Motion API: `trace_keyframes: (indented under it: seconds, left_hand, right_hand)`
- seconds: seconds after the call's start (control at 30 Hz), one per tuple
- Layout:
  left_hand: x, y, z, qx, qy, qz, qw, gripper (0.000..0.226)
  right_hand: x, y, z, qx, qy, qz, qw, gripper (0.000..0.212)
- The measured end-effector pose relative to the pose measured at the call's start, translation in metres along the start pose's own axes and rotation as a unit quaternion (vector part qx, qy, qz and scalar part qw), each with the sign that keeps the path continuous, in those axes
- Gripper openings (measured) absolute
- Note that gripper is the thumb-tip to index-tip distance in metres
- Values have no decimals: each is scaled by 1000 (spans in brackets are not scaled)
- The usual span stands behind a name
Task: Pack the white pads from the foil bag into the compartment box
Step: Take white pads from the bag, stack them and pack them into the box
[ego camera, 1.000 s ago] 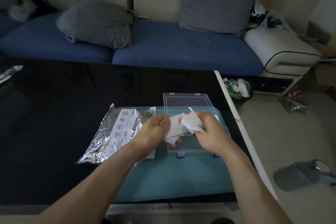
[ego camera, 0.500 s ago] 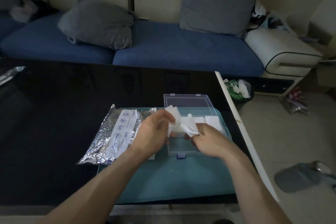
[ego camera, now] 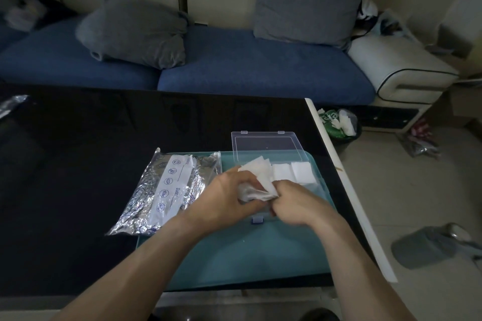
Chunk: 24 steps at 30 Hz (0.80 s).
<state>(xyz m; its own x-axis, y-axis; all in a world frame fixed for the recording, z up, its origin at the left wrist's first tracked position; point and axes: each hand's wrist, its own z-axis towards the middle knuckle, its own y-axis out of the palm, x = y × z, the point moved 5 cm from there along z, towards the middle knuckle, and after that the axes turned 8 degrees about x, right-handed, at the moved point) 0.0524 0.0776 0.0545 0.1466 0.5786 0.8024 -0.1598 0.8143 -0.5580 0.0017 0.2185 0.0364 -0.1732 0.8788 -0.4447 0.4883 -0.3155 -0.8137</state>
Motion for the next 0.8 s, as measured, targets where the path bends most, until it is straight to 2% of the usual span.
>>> trace_keyframes:
  seconds: [0.07, 0.13, 0.23, 0.37, 0.43, 0.53, 0.6, 0.67, 0.73, 0.8]
  left_hand:
    - [2, -3, 1, 18, 14, 6, 1000, 7]
    - [2, -6, 3, 41, 14, 26, 999, 16]
    - [-2, -9, 4, 52, -13, 54, 997, 24]
    - [-11, -11, 5, 52, -67, 68, 994, 28]
    - [-14, -9, 5, 42, -94, 67, 992, 26]
    - [-18, -8, 6, 35, -133, 53, 989, 24]
    - [-20, -6, 6, 27, -169, 1, 985, 24]
    - [-23, -5, 3, 19, -221, -79, 972, 20]
    - [-26, -5, 1, 24, -260, -144, 954, 22]
    - [-28, -4, 1, 35, -277, -196, 940, 26]
  right_hand:
    - [-4, 0, -2, -5, -17, 19, 1000, 22]
    - [-8, -1, -6, -9, -37, 50, 998, 24]
    - [-9, -6, -11, -7, -51, 145, 988, 13]
    - [-5, -18, -17, -12, -14, 299, 954, 30]
    - [-1, -22, -17, 18, -1, 332, 943, 27]
    - [5, -24, -11, 96, -17, 324, 941, 19]
    - [10, -30, -6, 178, -22, 322, 929, 18]
    - [12, -39, -6, 234, -26, 379, 895, 16]
    - [11, -47, -8, 230, -28, 459, 857, 14]
    - [11, -49, -11, 193, -29, 493, 848, 10]
